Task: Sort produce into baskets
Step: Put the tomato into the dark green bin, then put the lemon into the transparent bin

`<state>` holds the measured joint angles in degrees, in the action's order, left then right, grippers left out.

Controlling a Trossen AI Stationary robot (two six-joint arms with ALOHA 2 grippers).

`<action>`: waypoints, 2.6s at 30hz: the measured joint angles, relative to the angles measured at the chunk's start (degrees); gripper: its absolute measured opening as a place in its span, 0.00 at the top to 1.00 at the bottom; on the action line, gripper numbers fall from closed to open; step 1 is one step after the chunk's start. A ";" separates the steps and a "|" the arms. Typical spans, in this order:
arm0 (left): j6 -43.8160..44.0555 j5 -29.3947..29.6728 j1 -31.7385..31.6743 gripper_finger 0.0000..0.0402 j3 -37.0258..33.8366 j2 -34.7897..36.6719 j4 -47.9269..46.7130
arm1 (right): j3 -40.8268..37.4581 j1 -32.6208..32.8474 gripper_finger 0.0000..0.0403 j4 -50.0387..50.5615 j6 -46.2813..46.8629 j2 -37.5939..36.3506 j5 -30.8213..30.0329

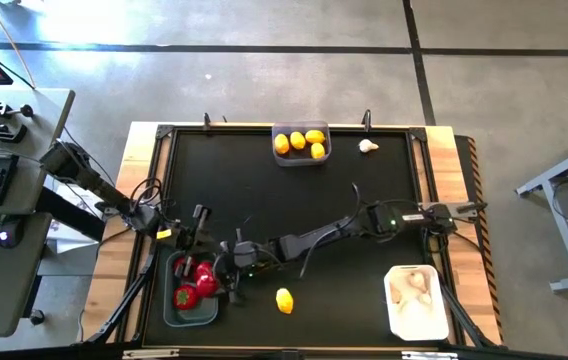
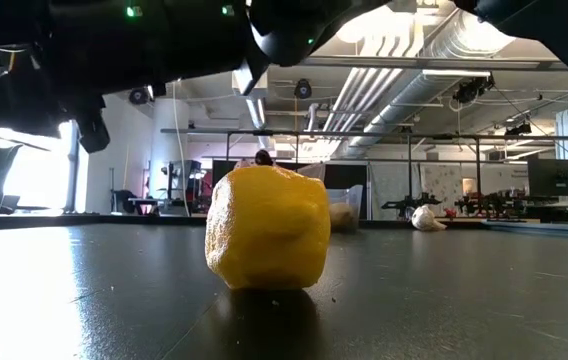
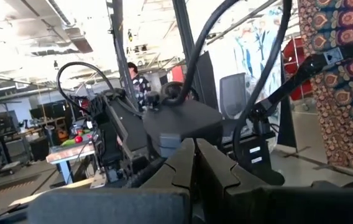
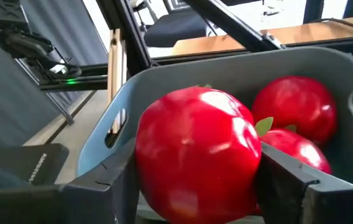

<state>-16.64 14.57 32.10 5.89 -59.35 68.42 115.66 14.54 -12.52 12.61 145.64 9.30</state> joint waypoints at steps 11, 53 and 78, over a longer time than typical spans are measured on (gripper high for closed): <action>-1.03 0.00 -0.26 1.00 0.00 -0.02 -0.03 | 0.04 -0.06 0.25 0.48 0.25 0.07 -3.39; 5.06 9.98 -1.42 1.00 0.00 -0.13 -0.88 | -3.35 -0.46 0.99 24.32 -17.57 -7.73 -17.36; 8.10 7.06 -5.51 1.00 0.04 -0.11 -7.85 | -46.17 3.14 1.00 13.43 14.71 -37.17 -15.47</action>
<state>-8.54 21.63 26.59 5.93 -59.46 60.57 69.49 17.68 0.92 27.31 108.47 -6.17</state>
